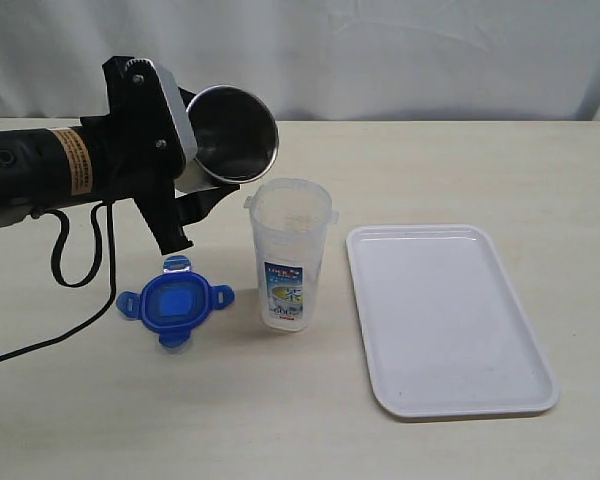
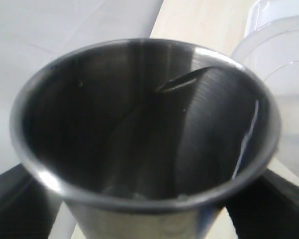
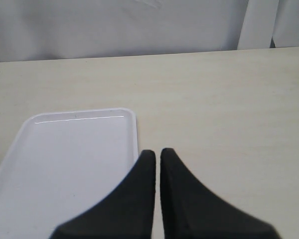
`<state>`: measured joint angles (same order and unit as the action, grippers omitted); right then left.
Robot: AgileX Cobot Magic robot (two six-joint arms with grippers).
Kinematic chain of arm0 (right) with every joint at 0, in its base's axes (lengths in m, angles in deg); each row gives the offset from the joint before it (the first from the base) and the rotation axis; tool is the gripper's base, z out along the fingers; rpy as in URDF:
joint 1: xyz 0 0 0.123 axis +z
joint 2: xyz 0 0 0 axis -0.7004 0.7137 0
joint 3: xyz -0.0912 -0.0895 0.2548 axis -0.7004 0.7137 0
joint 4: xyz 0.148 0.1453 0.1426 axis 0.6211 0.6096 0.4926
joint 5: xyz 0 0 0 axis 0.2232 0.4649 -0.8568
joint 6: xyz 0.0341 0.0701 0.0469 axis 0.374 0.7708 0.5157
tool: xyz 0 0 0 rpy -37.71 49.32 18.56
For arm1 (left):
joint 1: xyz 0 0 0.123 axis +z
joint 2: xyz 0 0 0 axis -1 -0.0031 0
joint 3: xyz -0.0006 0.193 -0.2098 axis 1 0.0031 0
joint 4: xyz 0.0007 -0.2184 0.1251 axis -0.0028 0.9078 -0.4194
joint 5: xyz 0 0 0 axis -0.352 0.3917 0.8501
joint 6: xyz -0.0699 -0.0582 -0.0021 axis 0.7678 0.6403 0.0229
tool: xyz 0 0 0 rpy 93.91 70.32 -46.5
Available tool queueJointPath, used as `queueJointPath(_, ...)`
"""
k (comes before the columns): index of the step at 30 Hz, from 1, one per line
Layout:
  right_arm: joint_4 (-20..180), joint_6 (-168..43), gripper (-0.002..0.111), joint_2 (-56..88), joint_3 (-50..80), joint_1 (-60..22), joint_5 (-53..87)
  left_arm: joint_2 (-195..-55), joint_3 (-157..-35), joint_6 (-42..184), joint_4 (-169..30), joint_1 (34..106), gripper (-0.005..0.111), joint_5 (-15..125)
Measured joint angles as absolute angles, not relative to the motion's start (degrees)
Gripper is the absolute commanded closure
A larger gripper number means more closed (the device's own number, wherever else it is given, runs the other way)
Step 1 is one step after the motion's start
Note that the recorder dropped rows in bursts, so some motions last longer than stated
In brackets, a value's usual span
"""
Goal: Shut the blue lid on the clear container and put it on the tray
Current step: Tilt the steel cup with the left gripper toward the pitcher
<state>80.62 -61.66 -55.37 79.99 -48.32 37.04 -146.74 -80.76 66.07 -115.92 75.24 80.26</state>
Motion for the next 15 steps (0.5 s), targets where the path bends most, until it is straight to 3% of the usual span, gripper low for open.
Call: queueJointPath(15,80.6,-61.7,0.104,-55.4,80.0,-48.3,37.0,-146.7,-80.8,64.9,-115.9,75.2,0.107,80.3)
